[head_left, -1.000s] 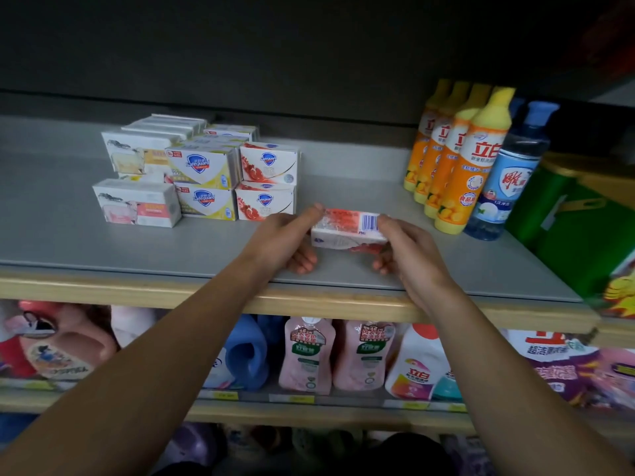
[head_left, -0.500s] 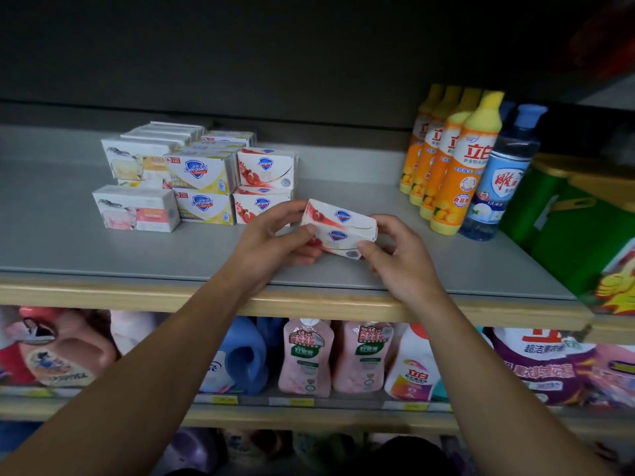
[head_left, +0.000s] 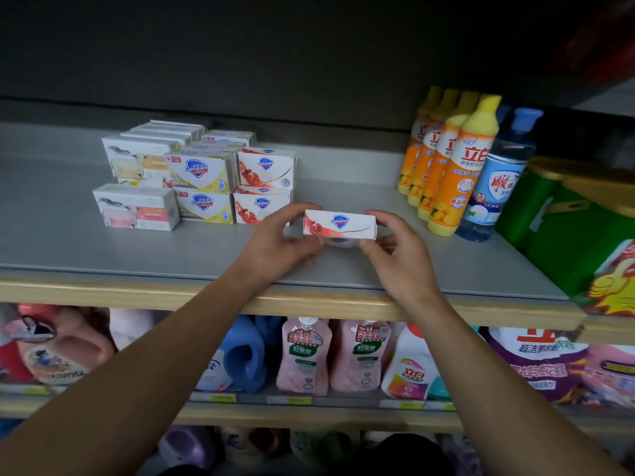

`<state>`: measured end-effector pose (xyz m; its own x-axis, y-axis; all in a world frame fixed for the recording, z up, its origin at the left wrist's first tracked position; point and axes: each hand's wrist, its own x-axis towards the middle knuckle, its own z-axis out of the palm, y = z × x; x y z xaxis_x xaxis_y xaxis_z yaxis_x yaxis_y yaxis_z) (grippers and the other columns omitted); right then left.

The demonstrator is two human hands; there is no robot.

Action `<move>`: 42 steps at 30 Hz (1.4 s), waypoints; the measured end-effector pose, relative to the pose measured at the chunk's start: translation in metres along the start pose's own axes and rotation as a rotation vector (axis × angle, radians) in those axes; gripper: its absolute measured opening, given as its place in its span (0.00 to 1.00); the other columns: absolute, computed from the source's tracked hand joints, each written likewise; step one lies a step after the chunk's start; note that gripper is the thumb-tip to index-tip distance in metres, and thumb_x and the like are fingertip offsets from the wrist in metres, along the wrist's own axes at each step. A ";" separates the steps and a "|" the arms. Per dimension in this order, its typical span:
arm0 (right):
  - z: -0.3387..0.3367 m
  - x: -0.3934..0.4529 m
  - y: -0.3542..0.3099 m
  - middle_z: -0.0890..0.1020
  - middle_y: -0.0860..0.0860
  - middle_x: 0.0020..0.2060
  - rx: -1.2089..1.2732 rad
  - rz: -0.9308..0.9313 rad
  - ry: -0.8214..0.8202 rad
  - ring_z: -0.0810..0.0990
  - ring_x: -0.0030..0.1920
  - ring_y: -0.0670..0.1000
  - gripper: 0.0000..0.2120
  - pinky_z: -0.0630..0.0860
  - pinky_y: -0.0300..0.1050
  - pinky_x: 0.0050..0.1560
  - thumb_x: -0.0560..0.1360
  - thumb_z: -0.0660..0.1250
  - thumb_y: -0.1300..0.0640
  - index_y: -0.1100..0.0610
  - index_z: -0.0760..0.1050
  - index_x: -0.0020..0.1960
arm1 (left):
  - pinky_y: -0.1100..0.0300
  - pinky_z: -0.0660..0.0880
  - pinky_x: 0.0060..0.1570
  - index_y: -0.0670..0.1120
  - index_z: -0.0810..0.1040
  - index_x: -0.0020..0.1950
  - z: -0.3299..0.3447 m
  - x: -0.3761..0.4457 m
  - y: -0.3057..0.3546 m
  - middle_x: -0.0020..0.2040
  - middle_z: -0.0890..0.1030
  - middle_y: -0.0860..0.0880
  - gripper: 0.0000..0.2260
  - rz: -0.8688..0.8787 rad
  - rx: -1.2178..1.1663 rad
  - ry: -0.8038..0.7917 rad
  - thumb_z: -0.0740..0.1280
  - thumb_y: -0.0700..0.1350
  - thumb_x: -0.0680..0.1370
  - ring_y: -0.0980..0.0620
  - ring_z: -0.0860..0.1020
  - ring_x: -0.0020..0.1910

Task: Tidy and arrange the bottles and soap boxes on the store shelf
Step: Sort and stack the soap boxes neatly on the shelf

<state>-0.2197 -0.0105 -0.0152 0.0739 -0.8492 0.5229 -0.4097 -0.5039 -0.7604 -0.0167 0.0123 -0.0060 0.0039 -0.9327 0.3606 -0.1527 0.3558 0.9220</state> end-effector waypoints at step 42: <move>-0.065 0.023 0.056 0.68 0.47 0.67 -0.814 0.189 -0.333 0.65 0.67 0.54 0.29 0.60 0.52 0.68 0.75 0.51 0.35 0.47 0.66 0.70 | 0.48 0.64 0.67 0.44 0.69 0.72 0.114 0.224 -0.089 0.69 0.69 0.41 0.30 0.395 1.117 -0.077 0.67 0.57 0.75 0.37 0.63 0.68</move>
<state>-0.3003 -0.0483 -0.0203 0.1474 -0.9723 0.1815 -0.9498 -0.1904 -0.2484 -0.1151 -0.2354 -0.0234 -0.2908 -0.7842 0.5481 -0.9076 0.4074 0.1014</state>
